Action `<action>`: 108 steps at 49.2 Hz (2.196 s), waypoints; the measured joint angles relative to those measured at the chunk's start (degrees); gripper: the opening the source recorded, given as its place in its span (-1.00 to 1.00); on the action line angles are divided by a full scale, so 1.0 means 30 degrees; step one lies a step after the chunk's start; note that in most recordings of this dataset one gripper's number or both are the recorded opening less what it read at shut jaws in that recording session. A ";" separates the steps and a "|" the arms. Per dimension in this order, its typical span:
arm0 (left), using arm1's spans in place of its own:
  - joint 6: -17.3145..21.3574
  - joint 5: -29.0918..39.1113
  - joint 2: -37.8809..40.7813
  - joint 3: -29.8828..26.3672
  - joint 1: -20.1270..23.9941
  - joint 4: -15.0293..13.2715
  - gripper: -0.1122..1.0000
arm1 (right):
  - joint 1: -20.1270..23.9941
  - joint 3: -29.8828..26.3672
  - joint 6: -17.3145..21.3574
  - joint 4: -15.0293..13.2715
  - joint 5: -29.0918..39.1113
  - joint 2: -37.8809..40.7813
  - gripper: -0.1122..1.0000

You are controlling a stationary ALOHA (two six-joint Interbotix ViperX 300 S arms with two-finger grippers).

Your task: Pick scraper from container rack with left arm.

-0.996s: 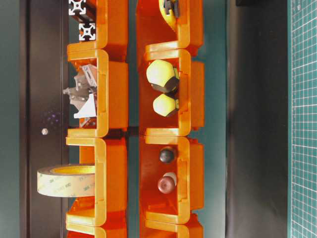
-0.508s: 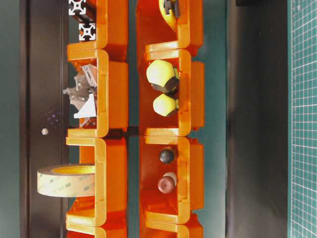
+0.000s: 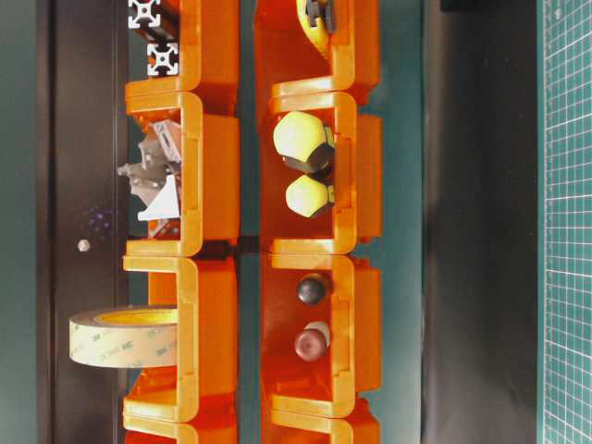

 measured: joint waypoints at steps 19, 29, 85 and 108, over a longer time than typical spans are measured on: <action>-1.0605 0.3457 0.3516 0.1055 -0.4746 0.6064 -0.80 | 0.0000 0.0000 0.0029 0.0000 0.0176 -0.0059 -0.79; -1.1074 0.3047 0.5127 0.1758 -0.5332 0.6182 -0.80 | 0.0000 0.0000 0.0029 0.0029 0.0264 -0.0059 -0.79; -1.0547 -0.1816 0.4951 0.4717 -0.0996 0.6211 0.85 | 0.0029 0.0205 0.0029 0.0029 0.1582 -0.0762 -0.79; -1.0166 -0.3223 0.4600 0.5303 -0.0088 0.6182 0.22 | 0.0029 0.0381 0.0029 0.0000 0.1816 -0.1172 -0.79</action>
